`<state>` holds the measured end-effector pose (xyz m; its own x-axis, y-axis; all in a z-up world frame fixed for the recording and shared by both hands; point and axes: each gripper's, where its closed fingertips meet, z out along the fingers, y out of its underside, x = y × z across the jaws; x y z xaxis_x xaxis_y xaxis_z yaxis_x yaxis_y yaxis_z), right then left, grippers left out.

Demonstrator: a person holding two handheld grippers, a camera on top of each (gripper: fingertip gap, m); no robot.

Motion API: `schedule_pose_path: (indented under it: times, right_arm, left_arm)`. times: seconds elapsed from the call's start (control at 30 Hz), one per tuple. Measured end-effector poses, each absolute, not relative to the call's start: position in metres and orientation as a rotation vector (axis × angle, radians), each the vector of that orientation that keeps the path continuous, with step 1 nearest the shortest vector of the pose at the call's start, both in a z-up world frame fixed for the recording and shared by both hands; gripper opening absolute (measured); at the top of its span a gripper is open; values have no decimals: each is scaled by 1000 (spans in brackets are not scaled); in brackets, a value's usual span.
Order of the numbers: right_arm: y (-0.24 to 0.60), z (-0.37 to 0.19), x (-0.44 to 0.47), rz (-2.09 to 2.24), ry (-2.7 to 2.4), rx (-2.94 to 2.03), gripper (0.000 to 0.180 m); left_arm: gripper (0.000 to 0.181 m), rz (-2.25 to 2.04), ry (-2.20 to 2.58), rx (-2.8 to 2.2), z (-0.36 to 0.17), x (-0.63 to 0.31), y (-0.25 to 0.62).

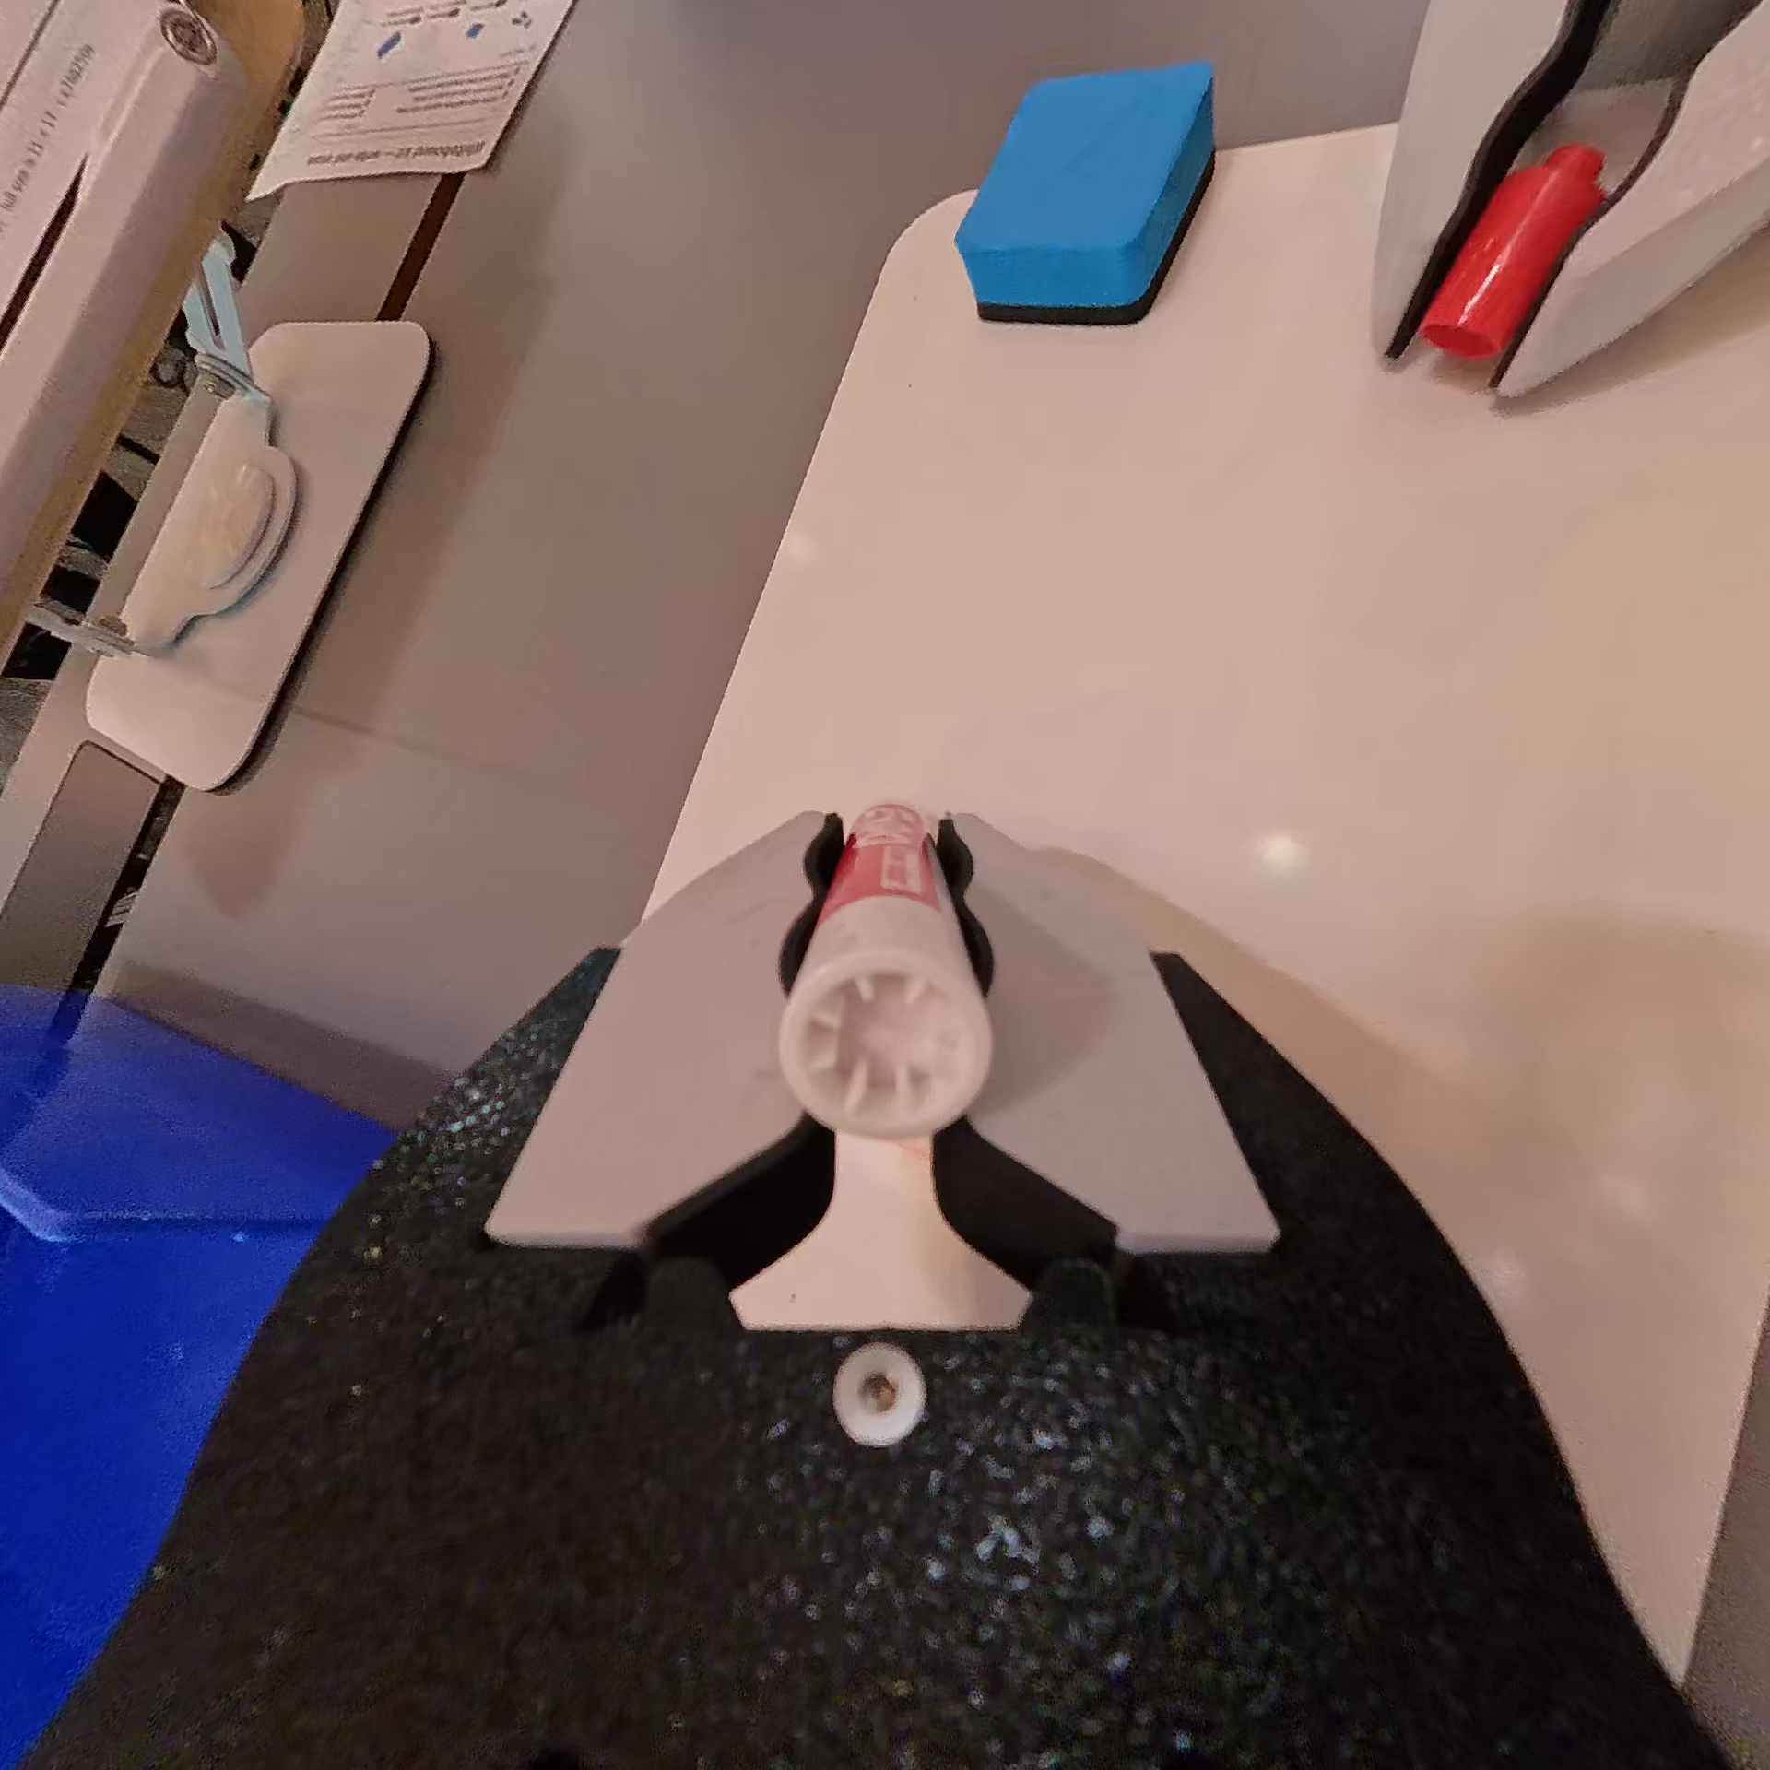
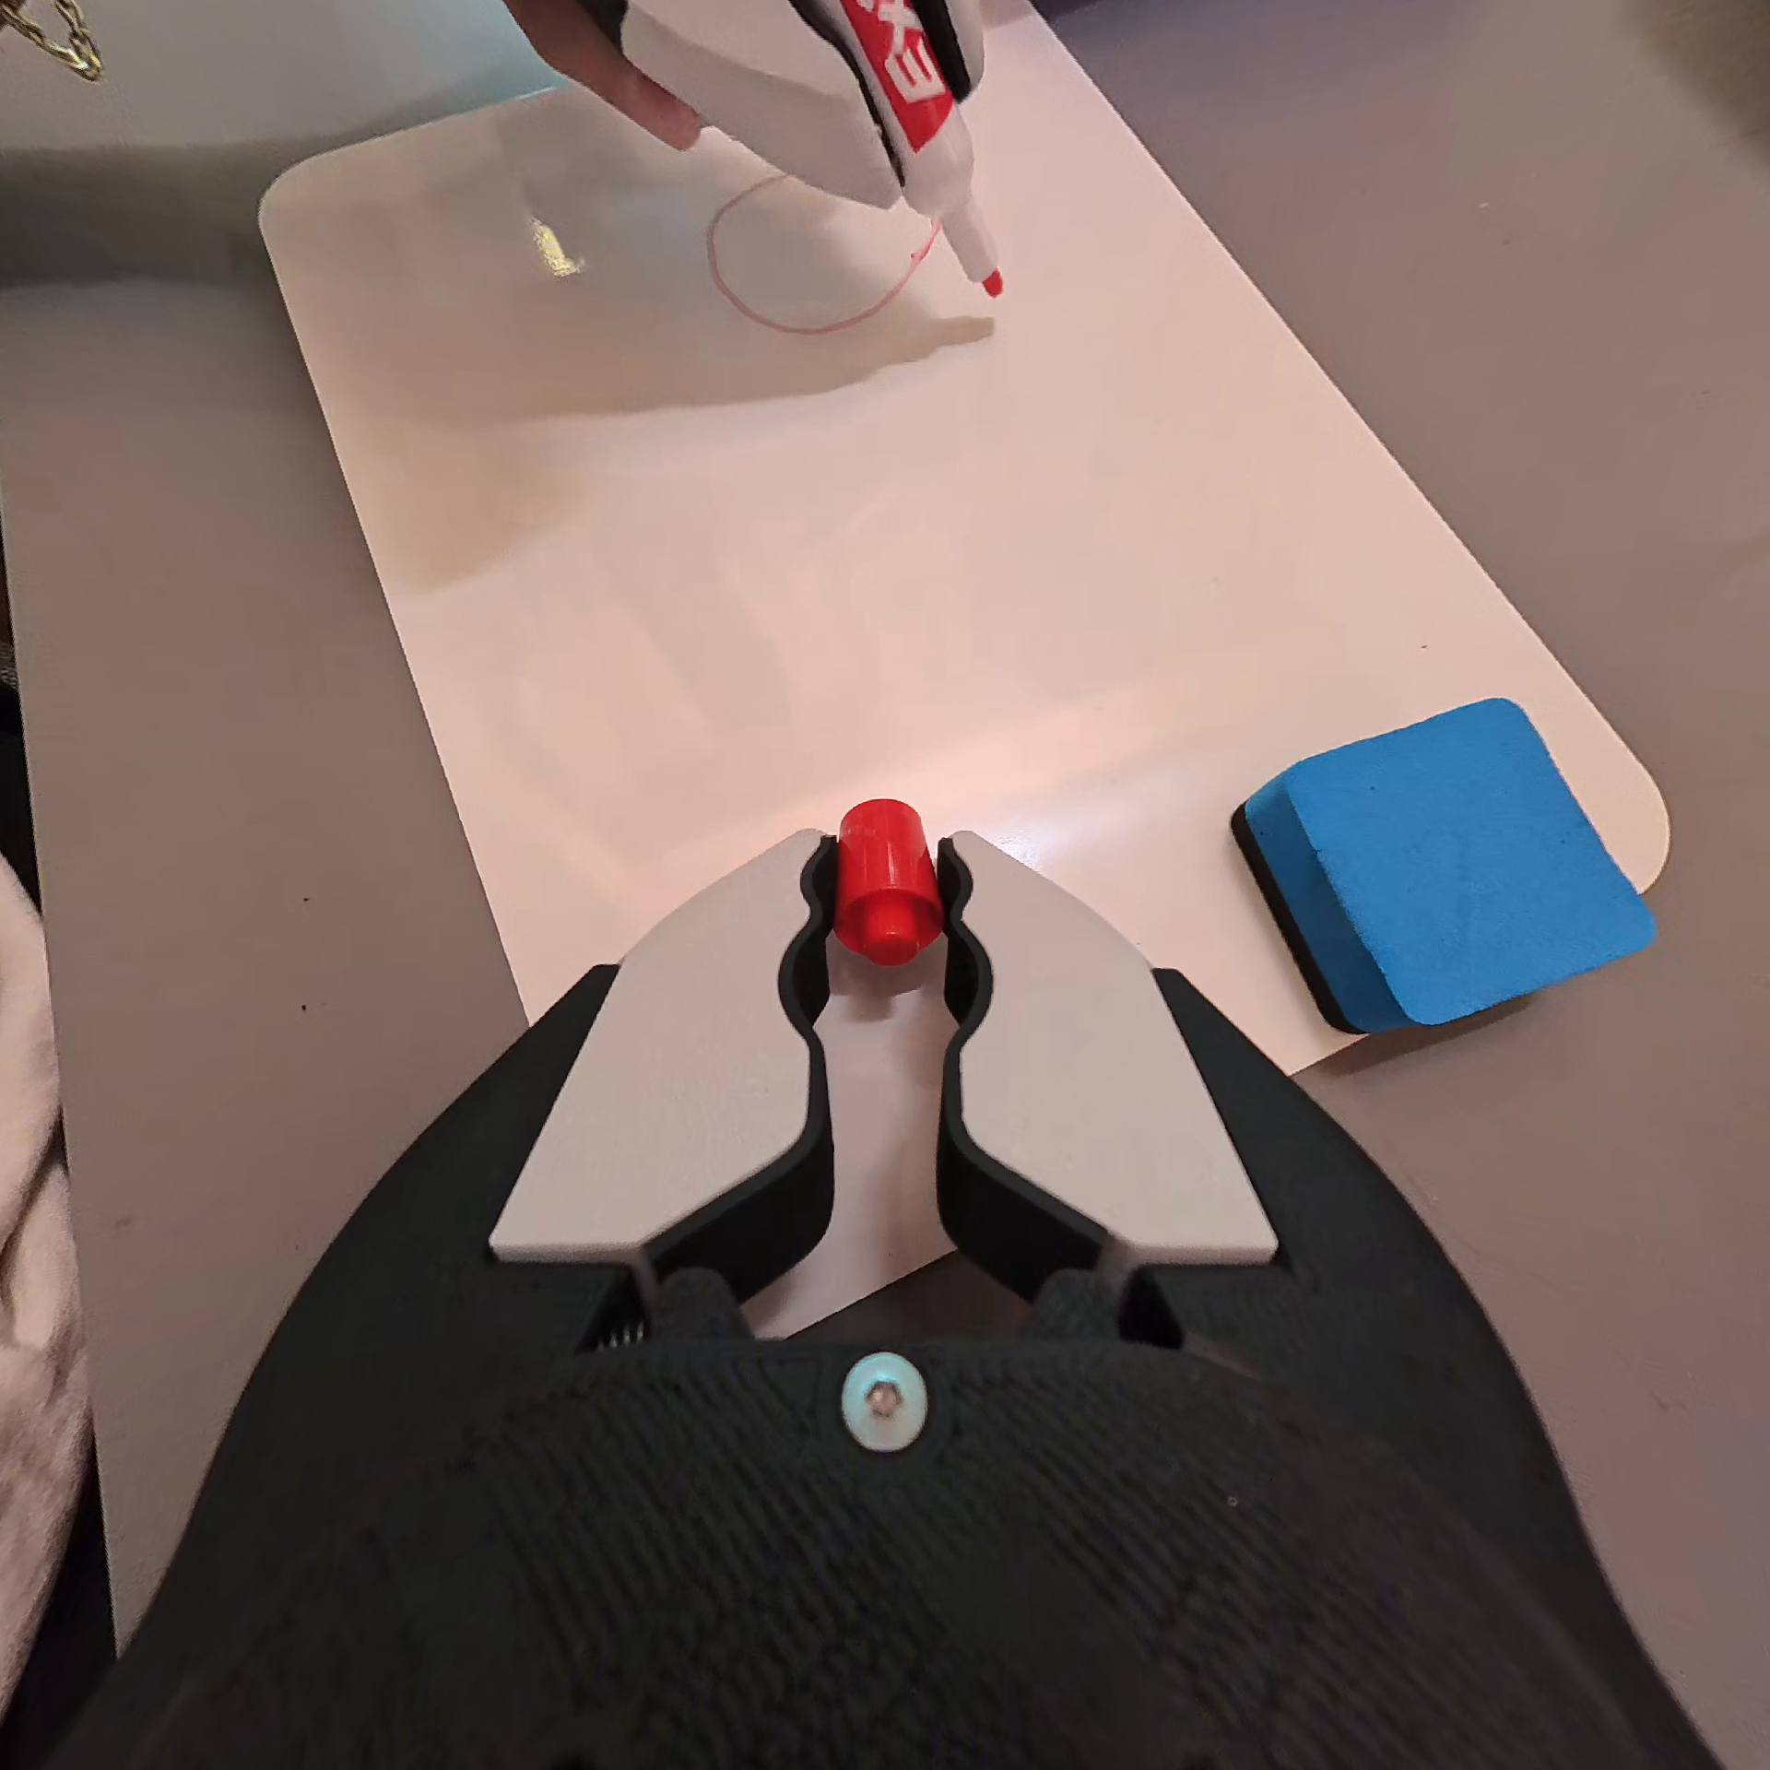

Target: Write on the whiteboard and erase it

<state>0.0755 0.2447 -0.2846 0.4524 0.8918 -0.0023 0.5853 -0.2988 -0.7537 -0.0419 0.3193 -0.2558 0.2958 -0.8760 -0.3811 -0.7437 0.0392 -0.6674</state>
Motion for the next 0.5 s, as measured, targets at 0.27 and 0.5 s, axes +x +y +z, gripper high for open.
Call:
schedule_pose_path:
  times: [0.27, 0.5]
  right_arm:
    - [245, -285, 75, 563, -1231, -2008, 20]
    - [245, -285, 75, 563, -1230, -2009, 20]
  left_arm:
    - [19, -124, 1531, -1727, -263, -43, 318]
    - [19, -134, 1574, -1721, -262, -43, 295]
